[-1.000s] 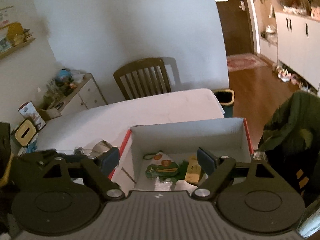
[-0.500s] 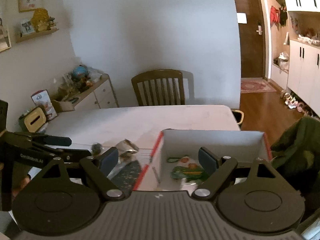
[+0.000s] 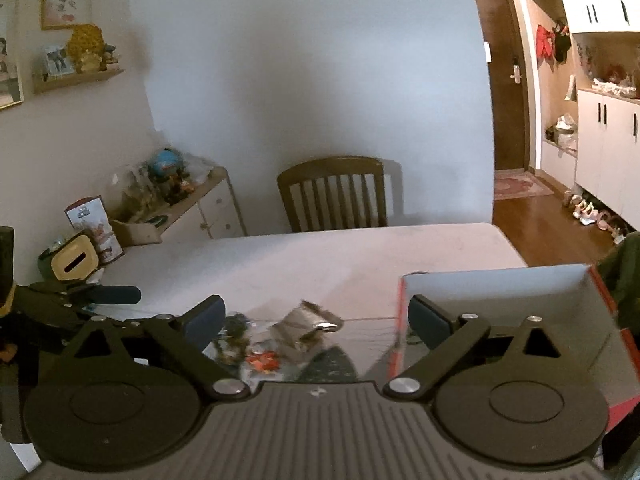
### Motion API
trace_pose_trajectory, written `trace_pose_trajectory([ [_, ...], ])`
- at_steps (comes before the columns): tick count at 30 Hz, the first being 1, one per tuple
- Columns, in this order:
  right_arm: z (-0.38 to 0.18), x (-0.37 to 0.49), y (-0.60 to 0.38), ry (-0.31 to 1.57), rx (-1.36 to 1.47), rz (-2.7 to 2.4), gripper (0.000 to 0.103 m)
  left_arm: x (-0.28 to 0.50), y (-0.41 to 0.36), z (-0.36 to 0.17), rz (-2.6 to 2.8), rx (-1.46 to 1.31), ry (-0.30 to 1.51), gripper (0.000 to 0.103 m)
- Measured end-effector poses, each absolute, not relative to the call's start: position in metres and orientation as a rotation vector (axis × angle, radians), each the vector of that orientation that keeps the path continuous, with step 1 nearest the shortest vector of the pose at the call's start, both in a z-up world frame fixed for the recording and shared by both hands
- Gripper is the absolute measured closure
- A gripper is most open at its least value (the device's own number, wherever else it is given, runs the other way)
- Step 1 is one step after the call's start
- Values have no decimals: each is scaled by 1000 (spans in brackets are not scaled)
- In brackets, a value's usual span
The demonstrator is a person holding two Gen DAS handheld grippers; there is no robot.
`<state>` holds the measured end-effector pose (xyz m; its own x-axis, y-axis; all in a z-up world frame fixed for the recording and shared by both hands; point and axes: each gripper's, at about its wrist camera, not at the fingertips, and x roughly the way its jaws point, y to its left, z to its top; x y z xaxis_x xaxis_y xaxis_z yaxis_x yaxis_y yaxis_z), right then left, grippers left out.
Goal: Organize objects
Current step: 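Move both tools back over the remaining items on the table, then grasp the brown beaded strap with the left tool while the right tool reaches the orange plush toy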
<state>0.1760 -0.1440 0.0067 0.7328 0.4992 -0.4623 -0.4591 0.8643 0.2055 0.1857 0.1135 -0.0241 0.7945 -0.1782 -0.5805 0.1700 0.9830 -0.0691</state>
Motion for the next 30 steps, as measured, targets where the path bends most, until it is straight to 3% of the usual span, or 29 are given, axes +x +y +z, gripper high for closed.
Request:
trace_pose_trajectory([
  [13,-9,199,-63,605,20,475,4,224,188,-67,-151,-10,662,0],
  [26,-56,247,-20,760,-46,409,4,264,201,-140,-109,6,785,1],
  [30,-80,259,-8,808,-90,396,4,266,199,-152,-85,-32,813,8],
])
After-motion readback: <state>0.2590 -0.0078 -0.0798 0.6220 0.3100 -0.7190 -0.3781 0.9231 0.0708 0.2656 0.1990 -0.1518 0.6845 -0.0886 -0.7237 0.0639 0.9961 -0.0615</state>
